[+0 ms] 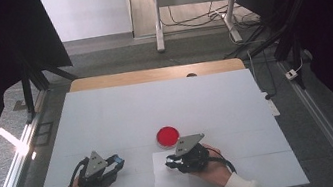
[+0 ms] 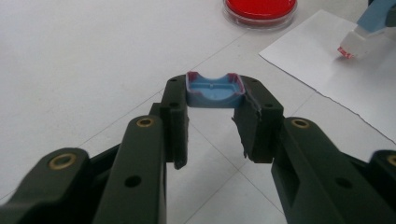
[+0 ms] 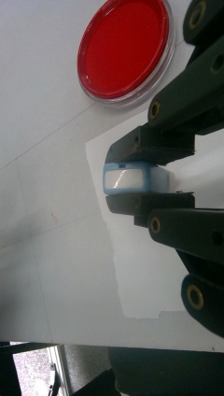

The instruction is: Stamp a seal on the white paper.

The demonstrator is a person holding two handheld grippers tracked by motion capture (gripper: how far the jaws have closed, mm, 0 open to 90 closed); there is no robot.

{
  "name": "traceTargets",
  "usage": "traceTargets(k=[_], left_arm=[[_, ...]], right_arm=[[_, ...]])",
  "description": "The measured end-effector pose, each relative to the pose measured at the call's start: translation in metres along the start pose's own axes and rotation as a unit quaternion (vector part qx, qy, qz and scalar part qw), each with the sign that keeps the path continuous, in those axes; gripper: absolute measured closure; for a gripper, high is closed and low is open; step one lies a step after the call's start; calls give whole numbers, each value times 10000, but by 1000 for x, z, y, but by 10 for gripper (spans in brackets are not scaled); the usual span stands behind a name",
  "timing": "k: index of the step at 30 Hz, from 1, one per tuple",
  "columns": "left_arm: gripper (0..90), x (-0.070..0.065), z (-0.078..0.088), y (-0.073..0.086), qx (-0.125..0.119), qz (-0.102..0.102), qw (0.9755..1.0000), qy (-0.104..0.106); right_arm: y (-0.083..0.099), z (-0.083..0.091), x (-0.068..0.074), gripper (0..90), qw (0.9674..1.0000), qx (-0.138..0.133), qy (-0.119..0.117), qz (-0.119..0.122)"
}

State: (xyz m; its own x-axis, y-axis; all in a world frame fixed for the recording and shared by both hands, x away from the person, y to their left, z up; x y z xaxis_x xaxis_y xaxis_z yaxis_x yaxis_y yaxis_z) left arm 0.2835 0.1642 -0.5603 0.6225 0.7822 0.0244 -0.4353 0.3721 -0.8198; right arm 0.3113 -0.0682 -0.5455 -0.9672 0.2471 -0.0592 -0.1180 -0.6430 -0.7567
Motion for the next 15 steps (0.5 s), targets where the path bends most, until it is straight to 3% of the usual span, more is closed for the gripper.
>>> traceTargets(k=[15], left_arm=[[652,0,0,0,7,-2,10000,6]], right_arm=[[2,-3,0,752,10000,71,-22,31]])
Point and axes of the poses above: each handheld gripper's, and its own axes: z roughly backward along the jaws, y roughly out of its underside, x roughly to its left, the point moved 7 cm from there along -z, roughly forward along the jaws, and after that the axes turned 2 degrees about -x, right-handed, at the moved point
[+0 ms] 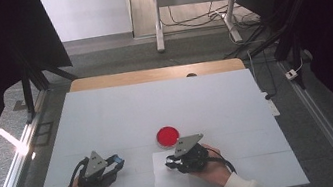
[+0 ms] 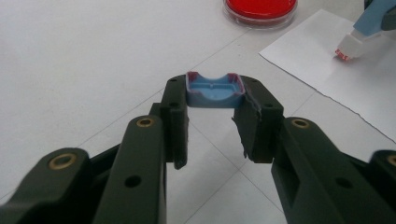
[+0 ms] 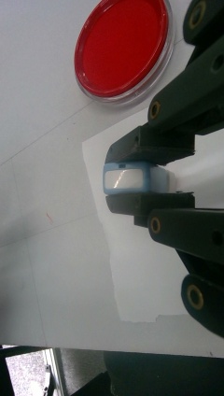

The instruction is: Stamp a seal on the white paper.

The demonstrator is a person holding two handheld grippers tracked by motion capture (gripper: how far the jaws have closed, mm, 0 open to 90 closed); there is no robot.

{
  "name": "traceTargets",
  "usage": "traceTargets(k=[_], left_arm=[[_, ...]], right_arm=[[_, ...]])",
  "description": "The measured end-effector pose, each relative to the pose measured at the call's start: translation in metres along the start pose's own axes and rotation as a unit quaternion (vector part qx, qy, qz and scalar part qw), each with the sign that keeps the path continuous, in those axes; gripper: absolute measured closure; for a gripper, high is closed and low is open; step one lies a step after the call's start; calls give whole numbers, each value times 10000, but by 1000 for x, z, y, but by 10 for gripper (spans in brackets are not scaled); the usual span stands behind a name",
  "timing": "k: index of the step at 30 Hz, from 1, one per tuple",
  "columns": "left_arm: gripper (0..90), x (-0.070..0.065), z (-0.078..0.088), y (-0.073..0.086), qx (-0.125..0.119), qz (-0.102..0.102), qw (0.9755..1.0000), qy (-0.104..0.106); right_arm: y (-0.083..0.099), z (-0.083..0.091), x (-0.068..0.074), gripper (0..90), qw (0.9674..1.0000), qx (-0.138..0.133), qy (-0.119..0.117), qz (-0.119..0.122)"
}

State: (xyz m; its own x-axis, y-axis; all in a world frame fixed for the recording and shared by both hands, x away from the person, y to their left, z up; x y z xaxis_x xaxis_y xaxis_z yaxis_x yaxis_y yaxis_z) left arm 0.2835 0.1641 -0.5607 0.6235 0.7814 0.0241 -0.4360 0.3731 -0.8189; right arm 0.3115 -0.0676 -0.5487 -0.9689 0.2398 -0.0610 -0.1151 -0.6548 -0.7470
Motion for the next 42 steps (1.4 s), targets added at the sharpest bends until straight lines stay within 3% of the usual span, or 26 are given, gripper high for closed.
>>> traceTargets(k=[26,42], left_arm=[[652,0,0,0,8,-7,10000,-3],[651,-1,0,1,18,-4,10000,3]], right_arm=[[3,-3,0,752,10000,75,-4,-33],[3,-7,0,754,9994,334,15,-53]])
Point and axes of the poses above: each handheld gripper's, and its own axes: z roughly backward along the jaws, y roughly out of its underside, x roughly to its left, the point moved 7 cm from there along -z, roughly forward along the jaws, and after that the axes turned 2 degrees about -x, right-handed, at the moved point
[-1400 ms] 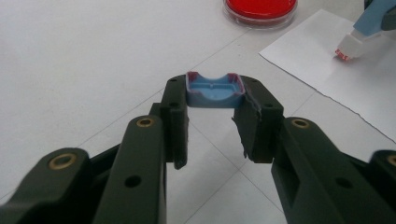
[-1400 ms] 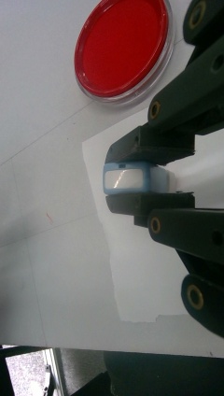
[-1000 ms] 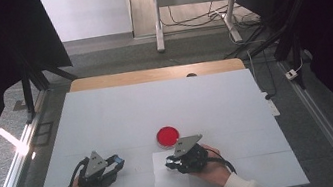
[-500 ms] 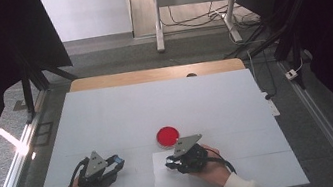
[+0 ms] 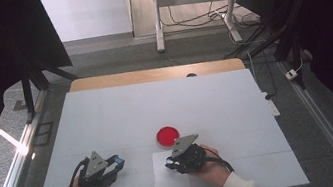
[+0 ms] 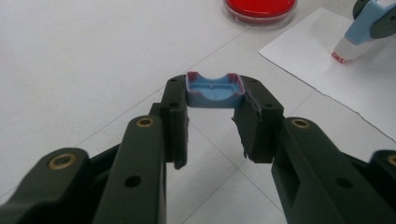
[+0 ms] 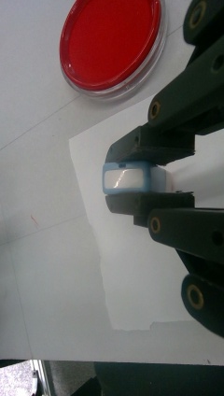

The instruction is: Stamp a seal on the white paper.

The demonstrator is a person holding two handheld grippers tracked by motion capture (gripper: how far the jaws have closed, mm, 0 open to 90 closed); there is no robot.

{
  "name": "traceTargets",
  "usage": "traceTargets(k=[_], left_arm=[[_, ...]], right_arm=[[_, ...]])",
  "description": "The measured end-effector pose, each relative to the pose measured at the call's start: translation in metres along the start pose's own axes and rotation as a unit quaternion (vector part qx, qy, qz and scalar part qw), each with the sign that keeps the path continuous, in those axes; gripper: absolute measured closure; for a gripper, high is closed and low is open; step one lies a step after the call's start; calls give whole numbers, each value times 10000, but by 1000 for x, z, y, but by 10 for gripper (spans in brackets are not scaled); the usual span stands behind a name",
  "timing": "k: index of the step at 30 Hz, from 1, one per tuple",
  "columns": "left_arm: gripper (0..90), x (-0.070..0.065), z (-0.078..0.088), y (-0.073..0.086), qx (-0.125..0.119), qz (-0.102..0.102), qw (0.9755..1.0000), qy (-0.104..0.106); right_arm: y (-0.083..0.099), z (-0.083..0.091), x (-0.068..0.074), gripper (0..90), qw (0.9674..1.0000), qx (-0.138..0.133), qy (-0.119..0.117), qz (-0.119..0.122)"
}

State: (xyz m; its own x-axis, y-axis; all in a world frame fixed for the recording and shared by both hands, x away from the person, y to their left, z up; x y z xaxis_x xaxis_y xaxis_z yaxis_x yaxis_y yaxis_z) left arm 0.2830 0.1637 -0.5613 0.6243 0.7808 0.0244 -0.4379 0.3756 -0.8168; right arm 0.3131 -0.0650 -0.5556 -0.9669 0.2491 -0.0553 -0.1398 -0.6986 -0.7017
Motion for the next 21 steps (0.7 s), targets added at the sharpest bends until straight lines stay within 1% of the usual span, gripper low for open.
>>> traceTargets(k=[4,9,11,13,14,15,21], left_arm=[[651,0,0,0,1,-4,10000,-4],[651,-1,0,0,0,-11,10000,-9],[651,-1,0,0,5,-18,10000,-4],[651,-1,0,0,5,-20,10000,-6],[651,-1,0,0,0,-13,10000,-6],[651,-1,0,0,-2,-12,10000,-8],[651,-1,0,-1,-2,-10,10000,-12]], right_arm=[[0,-1,1,756,10000,-7,-4,40],[0,0,1,757,9999,99,11,81],[-1,-1,2,757,9999,77,29,75],[-1,-1,2,758,9999,112,62,94],[-1,-1,2,758,9998,137,76,155],[-1,-1,3,758,9998,117,74,151],[-1,-1,2,759,9997,197,85,128]])
Point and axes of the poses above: each handheld gripper's, and its own axes: z roughly backward along the jaws, y roughly out of its underside, x roughly to its left, the point moved 7 cm from there along -z, roughly forward along the jaws, and after that the axes turned 2 degrees about -x, right-handed, at the moved point
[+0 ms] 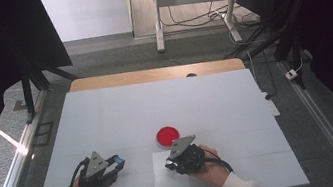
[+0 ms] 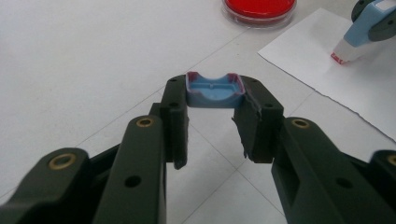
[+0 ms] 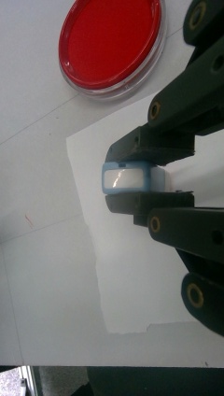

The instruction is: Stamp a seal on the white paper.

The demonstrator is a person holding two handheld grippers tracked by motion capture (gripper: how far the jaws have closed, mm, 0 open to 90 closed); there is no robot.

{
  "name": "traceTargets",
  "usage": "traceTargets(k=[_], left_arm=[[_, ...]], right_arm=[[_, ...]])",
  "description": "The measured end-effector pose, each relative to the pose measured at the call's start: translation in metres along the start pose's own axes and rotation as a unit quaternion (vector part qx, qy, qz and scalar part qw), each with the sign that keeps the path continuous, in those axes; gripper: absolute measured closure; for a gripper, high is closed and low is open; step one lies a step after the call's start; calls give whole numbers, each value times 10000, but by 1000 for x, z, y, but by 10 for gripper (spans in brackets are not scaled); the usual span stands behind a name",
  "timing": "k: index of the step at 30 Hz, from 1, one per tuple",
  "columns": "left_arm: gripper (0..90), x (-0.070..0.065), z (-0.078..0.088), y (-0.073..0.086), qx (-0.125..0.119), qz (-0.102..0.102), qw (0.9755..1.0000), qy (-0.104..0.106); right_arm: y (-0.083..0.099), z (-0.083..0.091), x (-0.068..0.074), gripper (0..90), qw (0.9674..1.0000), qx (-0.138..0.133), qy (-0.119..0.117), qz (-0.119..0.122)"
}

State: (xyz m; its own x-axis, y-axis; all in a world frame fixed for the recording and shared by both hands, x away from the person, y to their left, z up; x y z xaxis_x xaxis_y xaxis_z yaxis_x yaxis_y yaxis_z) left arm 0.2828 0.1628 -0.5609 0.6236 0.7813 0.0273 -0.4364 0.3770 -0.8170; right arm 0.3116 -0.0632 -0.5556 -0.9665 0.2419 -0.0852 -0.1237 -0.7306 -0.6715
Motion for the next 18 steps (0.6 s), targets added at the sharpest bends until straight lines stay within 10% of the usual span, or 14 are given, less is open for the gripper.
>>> traceTargets(k=[18], left_arm=[[651,0,0,0,-1,5,10000,-4]], right_arm=[[1,0,0,759,9999,-103,-28,-39]])
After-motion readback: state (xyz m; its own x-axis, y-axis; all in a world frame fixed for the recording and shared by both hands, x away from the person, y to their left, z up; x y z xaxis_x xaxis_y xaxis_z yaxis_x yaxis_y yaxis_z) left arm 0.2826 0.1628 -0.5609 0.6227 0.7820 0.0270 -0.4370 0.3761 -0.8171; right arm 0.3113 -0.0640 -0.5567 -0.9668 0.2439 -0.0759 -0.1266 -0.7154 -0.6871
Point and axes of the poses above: each handheld gripper's, and its own axes: z roughly backward along the jaws, y roughly out of its underside, x roughly to its left, the point moved 7 cm from there along -z, roughly forward along the jaws, and after that the axes turned 2 degrees about -x, right-handed, at the moved point
